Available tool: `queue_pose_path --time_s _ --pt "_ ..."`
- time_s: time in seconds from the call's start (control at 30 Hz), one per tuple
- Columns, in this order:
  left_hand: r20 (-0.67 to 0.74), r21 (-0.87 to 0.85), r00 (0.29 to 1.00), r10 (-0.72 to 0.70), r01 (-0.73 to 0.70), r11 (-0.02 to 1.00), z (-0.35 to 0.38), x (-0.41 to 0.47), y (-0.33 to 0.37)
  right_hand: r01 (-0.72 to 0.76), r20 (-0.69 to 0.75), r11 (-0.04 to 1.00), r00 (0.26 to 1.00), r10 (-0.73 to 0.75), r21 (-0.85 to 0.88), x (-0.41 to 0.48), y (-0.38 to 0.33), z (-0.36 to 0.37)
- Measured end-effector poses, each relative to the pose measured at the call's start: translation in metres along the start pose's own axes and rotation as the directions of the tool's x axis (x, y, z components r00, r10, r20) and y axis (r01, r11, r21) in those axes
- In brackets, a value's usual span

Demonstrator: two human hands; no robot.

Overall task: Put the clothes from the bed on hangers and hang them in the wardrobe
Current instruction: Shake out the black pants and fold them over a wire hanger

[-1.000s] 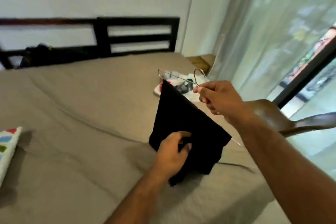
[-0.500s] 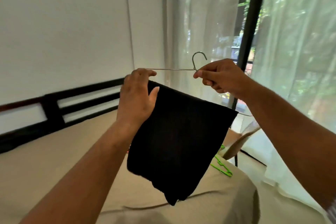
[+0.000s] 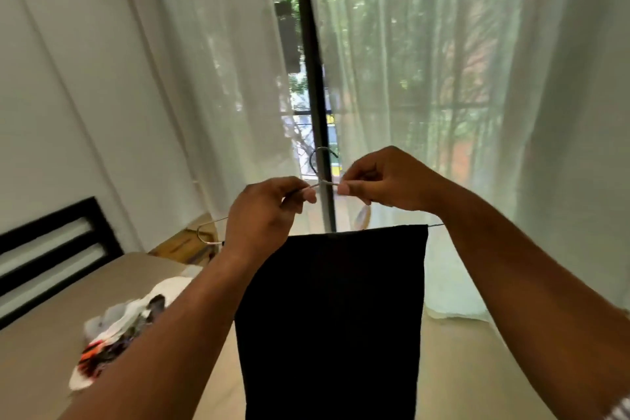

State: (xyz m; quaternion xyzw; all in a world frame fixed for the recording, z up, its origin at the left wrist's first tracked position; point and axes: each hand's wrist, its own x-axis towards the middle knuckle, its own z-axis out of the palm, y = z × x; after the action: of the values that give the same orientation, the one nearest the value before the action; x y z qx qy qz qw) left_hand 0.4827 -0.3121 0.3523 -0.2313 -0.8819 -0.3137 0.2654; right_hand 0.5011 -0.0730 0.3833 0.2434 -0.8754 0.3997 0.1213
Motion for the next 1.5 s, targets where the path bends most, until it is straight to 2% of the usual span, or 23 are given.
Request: queue_pose_path --time_s 0.1,0.17,0.23,0.37,0.43,0.53,0.7,0.9,1.0,1.2,1.4,1.5 --pt "0.038 -0.118 0.999 0.009 -0.005 0.993 0.05 0.031 0.022 -0.168 -0.073 0.977 0.985 0.159 -0.135 -0.027 0.056 -0.051" --pt "0.044 -0.16 0.999 0.028 -0.02 0.987 0.073 0.047 0.034 -0.282 -0.058 0.943 0.959 0.276 -0.176 -0.046 0.09 -0.077" --pt "0.053 -0.195 0.998 0.04 -0.029 0.98 0.096 0.068 0.049 -0.367 -0.06 0.921 0.93 0.362 -0.128 -0.065 0.119 -0.099" --pt "0.061 -0.246 0.993 0.101 -0.083 0.966 0.134 0.115 0.078 -0.487 -0.153 0.873 0.864 0.48 -0.009 -0.096 0.152 -0.14" --pt "0.065 -0.266 0.987 0.149 -0.127 0.956 0.154 0.14 0.091 -0.513 -0.172 0.857 0.841 0.512 0.045 -0.108 0.161 -0.155" --pt "0.095 -0.263 0.97 0.222 -0.191 0.946 0.181 0.18 0.107 -0.461 -0.205 0.865 0.843 0.497 0.2 -0.119 0.173 -0.17" --pt "0.097 -0.313 0.94 0.326 -0.282 0.907 0.245 0.249 0.14 -0.4 -0.317 0.865 0.814 0.487 0.302 -0.128 0.194 -0.206" --pt "0.105 -0.479 0.886 0.452 -0.353 0.804 0.348 0.339 0.194 -0.461 -0.474 0.847 0.703 0.53 0.264 -0.111 0.226 -0.274" --pt "0.122 -0.541 0.837 0.534 -0.395 0.743 0.393 0.378 0.224 -0.517 -0.553 0.833 0.643 0.53 0.197 -0.11 0.242 -0.305" --pt "0.089 -0.681 0.683 0.725 -0.49 0.545 0.471 0.437 0.306 -0.613 -0.718 0.772 0.46 0.522 0.169 -0.131 0.264 -0.351" --pt "0.006 -0.743 0.498 0.867 -0.578 0.337 0.532 0.451 0.409 -0.677 -0.826 0.714 0.289 0.484 0.181 -0.171 0.268 -0.383" --pt "-0.035 -0.774 0.415 0.909 -0.587 0.238 0.561 0.443 0.463 -0.699 -0.876 0.683 0.175 0.45 0.212 -0.197 0.269 -0.393"
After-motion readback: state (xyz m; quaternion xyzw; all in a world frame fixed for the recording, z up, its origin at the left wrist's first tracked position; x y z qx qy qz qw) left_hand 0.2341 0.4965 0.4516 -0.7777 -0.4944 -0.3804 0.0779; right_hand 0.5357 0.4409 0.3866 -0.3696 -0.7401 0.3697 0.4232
